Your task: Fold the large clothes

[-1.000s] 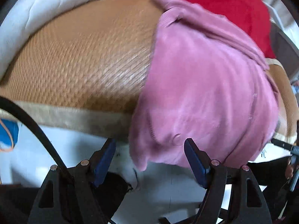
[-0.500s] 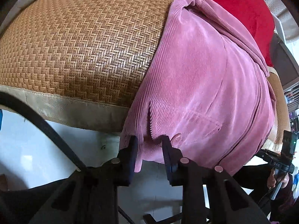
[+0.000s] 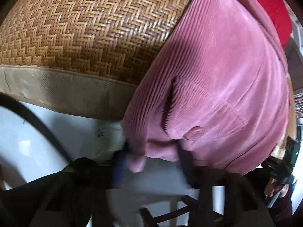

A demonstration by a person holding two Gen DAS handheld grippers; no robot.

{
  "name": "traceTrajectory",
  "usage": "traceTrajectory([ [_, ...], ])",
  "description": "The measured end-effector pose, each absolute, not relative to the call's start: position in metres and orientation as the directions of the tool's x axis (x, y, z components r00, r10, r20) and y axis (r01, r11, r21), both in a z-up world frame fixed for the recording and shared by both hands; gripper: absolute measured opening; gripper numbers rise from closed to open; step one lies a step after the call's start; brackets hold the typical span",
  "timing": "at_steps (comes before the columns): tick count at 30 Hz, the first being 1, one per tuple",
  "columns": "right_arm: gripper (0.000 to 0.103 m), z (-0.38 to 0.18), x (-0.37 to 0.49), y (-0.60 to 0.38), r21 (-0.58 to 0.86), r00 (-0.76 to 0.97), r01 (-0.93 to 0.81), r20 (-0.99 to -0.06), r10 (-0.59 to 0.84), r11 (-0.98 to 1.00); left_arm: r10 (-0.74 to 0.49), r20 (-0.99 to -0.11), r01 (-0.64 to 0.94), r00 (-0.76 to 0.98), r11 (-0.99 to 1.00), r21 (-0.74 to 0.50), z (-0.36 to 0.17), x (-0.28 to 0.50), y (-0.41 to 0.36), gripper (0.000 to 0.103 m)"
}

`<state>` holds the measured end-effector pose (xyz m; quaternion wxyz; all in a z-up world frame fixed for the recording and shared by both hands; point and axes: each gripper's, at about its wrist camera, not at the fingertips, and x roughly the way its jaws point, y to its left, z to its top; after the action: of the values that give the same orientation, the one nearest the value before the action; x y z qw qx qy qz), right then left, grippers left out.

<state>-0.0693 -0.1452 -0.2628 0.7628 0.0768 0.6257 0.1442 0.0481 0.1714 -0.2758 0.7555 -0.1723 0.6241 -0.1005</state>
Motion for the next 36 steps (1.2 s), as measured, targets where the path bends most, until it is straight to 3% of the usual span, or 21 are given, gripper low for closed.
traceTrajectory([
  [1,0.016,-0.259,-0.071,-0.142,0.294,0.179,-0.132,-0.932,0.314,0.947,-0.378,-0.902,-0.060,0.207,0.916,-0.397,-0.274,0.047,0.174,0.007],
  [4,0.010,-0.235,-0.081,-0.134,0.356,0.195,-0.160,-0.903,0.383,0.920,-0.411,-0.875,-0.014,0.254,0.903,-0.428,-0.261,0.040,0.181,0.004],
  [9,0.009,-0.183,-0.093,-0.124,0.455,0.241,-0.224,-0.831,0.502,0.862,-0.559,-0.757,0.128,0.338,0.824,-0.551,-0.205,0.026,0.187,0.004],
  [15,0.007,-0.101,-0.077,-0.145,0.534,0.414,-0.286,-0.680,0.605,0.796,-0.633,-0.639,0.225,0.437,0.765,-0.604,-0.134,0.038,0.202,0.003],
  [20,0.006,-0.054,-0.025,-0.162,0.531,0.569,-0.279,-0.580,0.583,0.800,-0.638,-0.554,0.265,0.534,0.749,-0.607,-0.073,0.080,0.217,0.000],
  [24,0.006,-0.031,-0.002,-0.191,0.516,0.605,-0.230,-0.588,0.537,0.825,-0.627,-0.527,0.264,0.574,0.751,-0.606,-0.062,0.099,0.220,0.000],
  [29,0.007,-0.068,-0.008,-0.193,0.457,0.464,-0.193,-0.737,0.491,0.868,-0.543,-0.667,0.211,0.510,0.831,-0.515,-0.107,0.087,0.215,0.000],
  [30,0.007,-0.076,-0.014,-0.196,0.466,0.434,-0.183,-0.752,0.497,0.865,-0.522,-0.694,0.196,0.497,0.846,-0.496,-0.116,0.086,0.215,0.005],
  [32,0.008,-0.089,-0.026,-0.213,0.492,0.386,-0.168,-0.764,0.517,0.854,-0.492,-0.755,0.156,0.434,0.866,-0.475,-0.145,0.077,0.216,0.034],
  [33,0.008,-0.098,-0.038,-0.220,0.492,0.372,-0.155,-0.774,0.512,0.857,-0.475,-0.781,0.117,0.406,0.874,-0.472,-0.163,0.071,0.220,0.058],
  [34,0.009,-0.110,-0.048,-0.225,0.477,0.350,-0.144,-0.795,0.495,0.867,-0.447,-0.808,0.072,0.384,0.887,-0.457,-0.180,0.064,0.224,0.065],
  [36,0.013,-0.138,-0.061,-0.236,0.437,0.280,-0.125,-0.846,0.454,0.891,-0.398,-0.857,0.012,0.327,0.908,-0.418,-0.208,0.055,0.233,0.065],
])
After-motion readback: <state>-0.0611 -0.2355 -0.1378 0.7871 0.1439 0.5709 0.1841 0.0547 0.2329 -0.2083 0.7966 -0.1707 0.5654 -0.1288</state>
